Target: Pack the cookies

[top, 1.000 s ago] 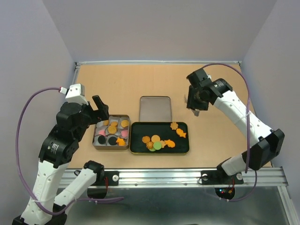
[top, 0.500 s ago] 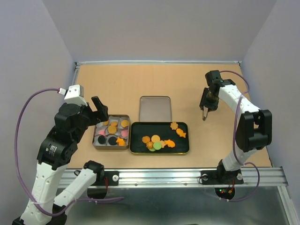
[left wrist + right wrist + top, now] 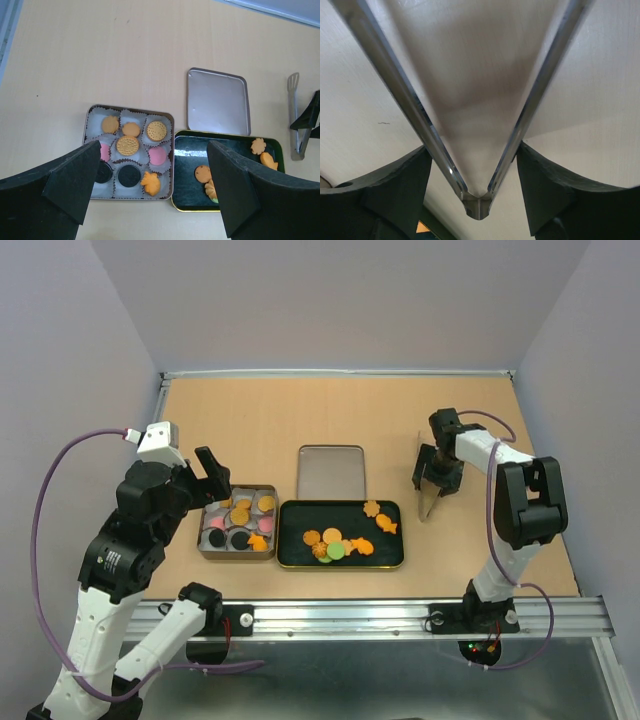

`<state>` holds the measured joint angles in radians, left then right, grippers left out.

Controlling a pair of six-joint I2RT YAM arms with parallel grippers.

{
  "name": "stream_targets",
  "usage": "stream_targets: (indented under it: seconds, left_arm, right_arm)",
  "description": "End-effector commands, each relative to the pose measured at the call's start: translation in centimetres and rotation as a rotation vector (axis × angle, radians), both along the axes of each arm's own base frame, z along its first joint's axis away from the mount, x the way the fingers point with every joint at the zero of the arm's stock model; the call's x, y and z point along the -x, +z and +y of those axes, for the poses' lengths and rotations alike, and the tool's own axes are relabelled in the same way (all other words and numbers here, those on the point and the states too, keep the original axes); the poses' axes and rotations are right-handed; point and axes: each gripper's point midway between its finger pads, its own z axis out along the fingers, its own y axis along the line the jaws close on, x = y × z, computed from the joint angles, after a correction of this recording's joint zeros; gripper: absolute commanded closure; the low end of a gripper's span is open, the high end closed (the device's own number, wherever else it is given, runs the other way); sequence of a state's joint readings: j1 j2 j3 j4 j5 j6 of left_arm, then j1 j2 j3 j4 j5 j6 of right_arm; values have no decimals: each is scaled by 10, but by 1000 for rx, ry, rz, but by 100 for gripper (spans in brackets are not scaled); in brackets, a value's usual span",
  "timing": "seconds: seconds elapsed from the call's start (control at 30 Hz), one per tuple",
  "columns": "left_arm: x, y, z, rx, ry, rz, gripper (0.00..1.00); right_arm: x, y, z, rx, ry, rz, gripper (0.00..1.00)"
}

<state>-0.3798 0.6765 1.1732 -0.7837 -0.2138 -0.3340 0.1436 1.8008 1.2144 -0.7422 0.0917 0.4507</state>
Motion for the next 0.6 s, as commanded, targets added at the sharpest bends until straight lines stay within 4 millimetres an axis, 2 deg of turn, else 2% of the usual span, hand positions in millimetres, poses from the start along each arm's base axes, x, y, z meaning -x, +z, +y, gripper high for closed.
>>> stream_targets:
  seconds: [0.0,0.1,0.13,0.17,0.33,0.43,0.47,0.5,0.53,0.57]
  left_arm:
    - [0,20,0,13,-5,-58,1]
    - [-1,22,-1,16,-5,-66,1]
    - [-1,23,-1,19,-4,-68,1]
    - [-2,23,-1,18,-4,-67,1]
    - [-4,25,0,14,5,-74,1]
    - [-8,27,1,11,18,-80,1]
    - [-8,27,2,11,21,-84,1]
    - [-10,28,3,11,28,-86,1]
    - [-11,29,3,14,31,-96,1]
    - [-12,29,3,13,35,-99,1]
  right_arm:
    - [-5,2,-3,1,-12,-36,22]
    - [-5,15,-7,19,-16,-71,12]
    - [-7,25,-8,26,-14,-96,9]
    - [-4,30,-12,44,-18,-96,2]
    - [-8,81,-10,25,-13,-191,0]
    - [-8,123,12,-106,61,-295,0]
    - [-7,138,34,-220,116,-324,0]
    - [-3,157,43,-272,146,-374,0]
    - [0,167,52,-324,162,-392,0]
    - [6,177,68,-419,205,-411,0]
